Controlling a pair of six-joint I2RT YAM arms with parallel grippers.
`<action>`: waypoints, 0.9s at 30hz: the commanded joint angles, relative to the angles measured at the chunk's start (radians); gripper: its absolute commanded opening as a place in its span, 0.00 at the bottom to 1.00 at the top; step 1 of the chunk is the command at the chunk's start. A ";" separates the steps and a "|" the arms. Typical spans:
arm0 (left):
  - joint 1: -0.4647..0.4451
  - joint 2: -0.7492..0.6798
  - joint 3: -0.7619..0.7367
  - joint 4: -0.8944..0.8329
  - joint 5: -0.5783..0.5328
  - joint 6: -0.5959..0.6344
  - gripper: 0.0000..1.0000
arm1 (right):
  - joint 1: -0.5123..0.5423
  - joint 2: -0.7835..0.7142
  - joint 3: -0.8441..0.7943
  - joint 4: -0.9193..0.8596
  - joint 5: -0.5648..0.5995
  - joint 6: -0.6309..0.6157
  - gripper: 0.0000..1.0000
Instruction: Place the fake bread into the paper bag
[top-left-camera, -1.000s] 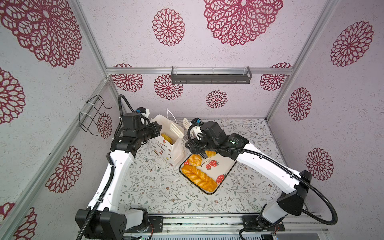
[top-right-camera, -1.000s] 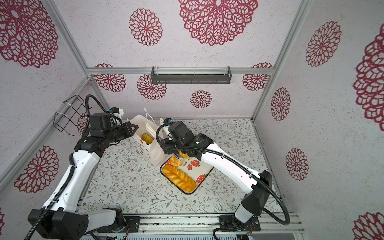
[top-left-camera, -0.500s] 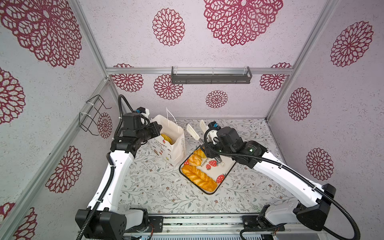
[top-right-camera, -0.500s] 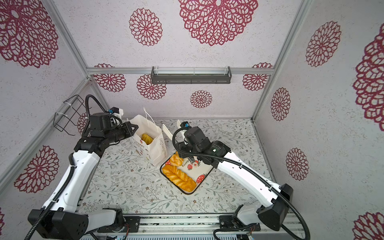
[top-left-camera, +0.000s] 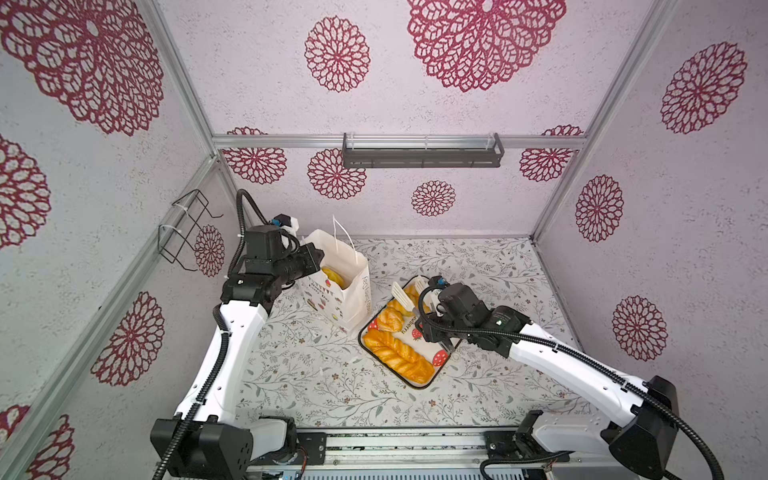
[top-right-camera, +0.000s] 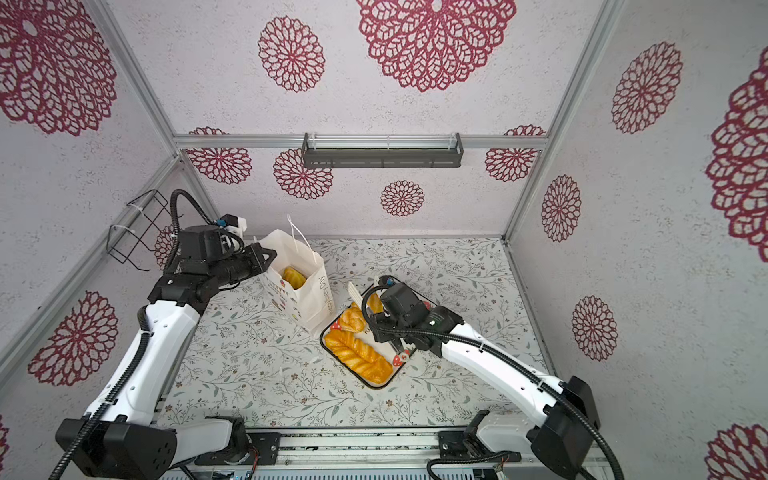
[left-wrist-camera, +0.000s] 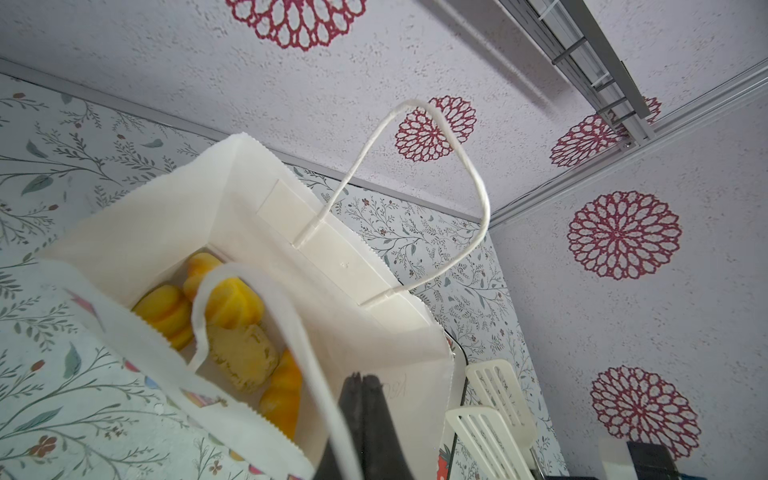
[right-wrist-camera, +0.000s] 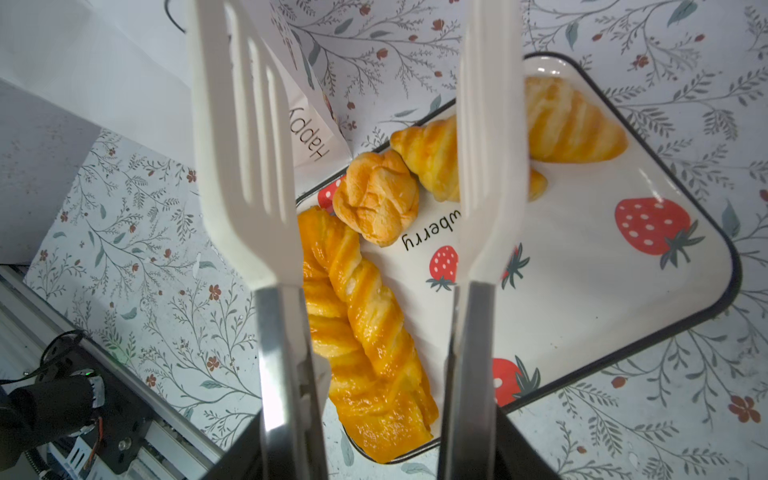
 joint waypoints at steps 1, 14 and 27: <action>0.009 -0.025 0.010 0.025 0.009 -0.007 0.00 | -0.005 -0.061 -0.019 0.065 -0.010 0.054 0.48; 0.008 -0.015 0.012 0.024 0.012 -0.003 0.00 | -0.007 -0.060 -0.185 0.166 -0.085 0.147 0.44; 0.009 -0.005 0.011 0.029 0.014 -0.005 0.00 | -0.007 -0.011 -0.295 0.321 -0.162 0.220 0.41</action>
